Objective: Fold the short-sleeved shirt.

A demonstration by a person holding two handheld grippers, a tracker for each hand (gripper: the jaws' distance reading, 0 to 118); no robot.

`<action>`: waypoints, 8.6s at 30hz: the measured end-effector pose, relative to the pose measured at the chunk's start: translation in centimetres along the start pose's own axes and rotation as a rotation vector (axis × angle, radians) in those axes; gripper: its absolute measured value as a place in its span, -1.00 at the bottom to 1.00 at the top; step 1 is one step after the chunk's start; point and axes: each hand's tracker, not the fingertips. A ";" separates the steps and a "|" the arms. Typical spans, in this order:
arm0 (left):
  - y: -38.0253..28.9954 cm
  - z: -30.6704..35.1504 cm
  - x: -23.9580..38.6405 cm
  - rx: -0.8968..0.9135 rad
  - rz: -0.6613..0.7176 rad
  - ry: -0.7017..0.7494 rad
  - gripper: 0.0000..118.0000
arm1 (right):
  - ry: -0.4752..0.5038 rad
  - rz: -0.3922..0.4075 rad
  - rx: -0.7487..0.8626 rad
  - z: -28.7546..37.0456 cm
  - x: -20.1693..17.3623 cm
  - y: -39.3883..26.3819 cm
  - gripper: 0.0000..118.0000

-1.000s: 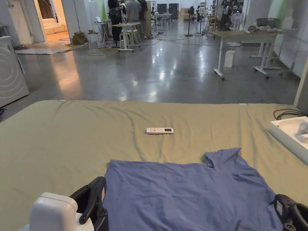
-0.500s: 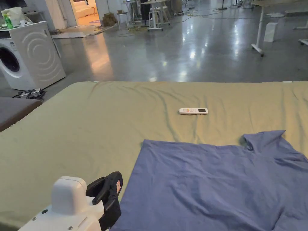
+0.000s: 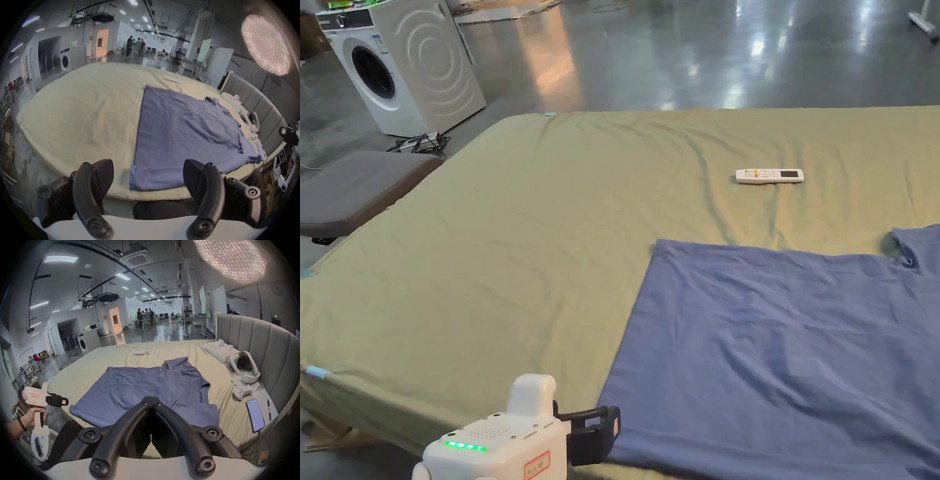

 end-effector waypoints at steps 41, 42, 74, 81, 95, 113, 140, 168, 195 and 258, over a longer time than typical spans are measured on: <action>-1.6 -4.3 2.1 -0.173 -0.109 0.077 -0.66 | -0.220 -0.354 -0.354 -5.7 16.7 -11.3 -0.06; -1.6 -4.2 2.2 -0.176 -0.114 0.079 -0.66 | -0.218 -0.335 -0.366 -6.1 16.6 -11.3 -0.20; 1.3 -0.4 0.6 0.018 -0.037 -0.039 -0.88 | -0.129 -0.321 -0.217 -3.6 13.9 -4.8 -0.92; 9.8 -5.8 0.8 0.038 0.002 -0.061 -0.88 | -0.125 -0.305 -0.215 -11.7 16.3 1.6 -0.92; 17.4 -22.5 2.3 -0.097 0.109 -0.029 -0.14 | -0.195 -0.187 -0.456 -31.3 19.8 2.6 -0.47; 10.2 14.5 14.5 0.726 -0.331 -0.111 0.28 | -0.080 -0.060 0.345 2.2 5.4 9.1 0.64; 4.6 19.9 15.7 0.695 -0.262 -0.086 -0.98 | -0.065 0.081 0.303 6.9 -0.7 6.5 -1.00; 12.0 -18.2 2.7 -0.148 -0.074 0.065 0.32 | -0.137 -0.090 -0.088 -2.6 5.5 0.8 -1.00; 12.7 -19.9 6.7 -0.323 -0.213 0.140 -0.81 | -0.256 -0.275 -0.382 -24.7 21.4 -1.7 0.58; 5.1 21.8 16.5 0.736 -0.289 -0.134 -0.98 | -0.058 0.140 0.288 8.1 -1.7 7.0 -1.00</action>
